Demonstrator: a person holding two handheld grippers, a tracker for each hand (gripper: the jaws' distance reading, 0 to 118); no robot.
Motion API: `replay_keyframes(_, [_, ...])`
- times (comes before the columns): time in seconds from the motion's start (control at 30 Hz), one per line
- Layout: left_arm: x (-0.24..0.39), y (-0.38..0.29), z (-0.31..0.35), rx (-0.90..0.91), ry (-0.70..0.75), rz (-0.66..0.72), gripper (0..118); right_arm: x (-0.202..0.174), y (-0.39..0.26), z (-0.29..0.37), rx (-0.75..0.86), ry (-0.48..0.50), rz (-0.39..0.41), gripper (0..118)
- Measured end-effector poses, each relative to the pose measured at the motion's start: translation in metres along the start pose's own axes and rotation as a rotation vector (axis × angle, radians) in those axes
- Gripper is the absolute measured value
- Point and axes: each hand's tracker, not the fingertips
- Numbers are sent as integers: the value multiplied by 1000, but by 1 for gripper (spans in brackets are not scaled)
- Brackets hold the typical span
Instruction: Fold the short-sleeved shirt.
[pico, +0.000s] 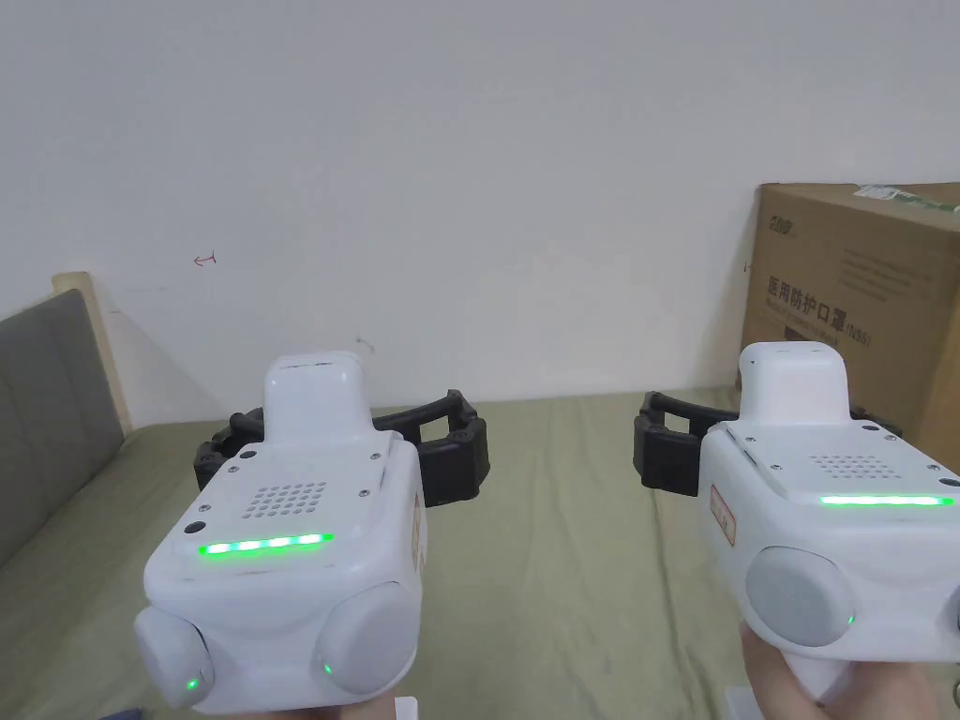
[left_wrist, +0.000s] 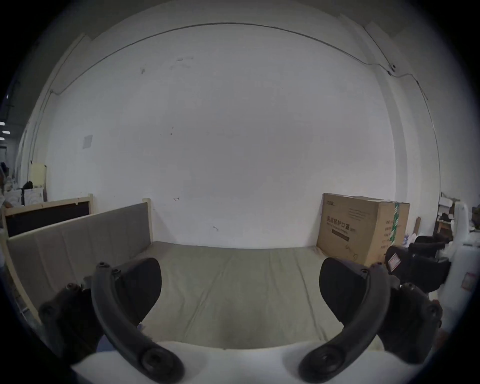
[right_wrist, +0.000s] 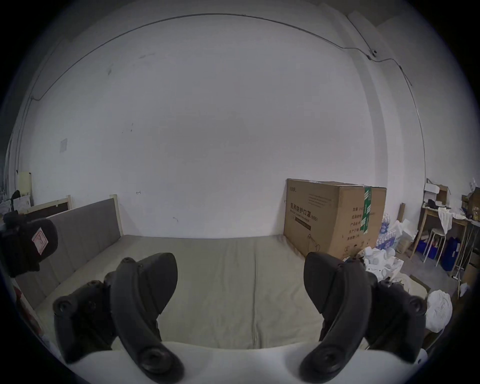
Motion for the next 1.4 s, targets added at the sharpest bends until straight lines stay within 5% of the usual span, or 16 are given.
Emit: replay_keyframes(1.4, [-4, -12, -9, -46, -37, 30, 118, -5, -16, -9, -74, 5, 8, 104])
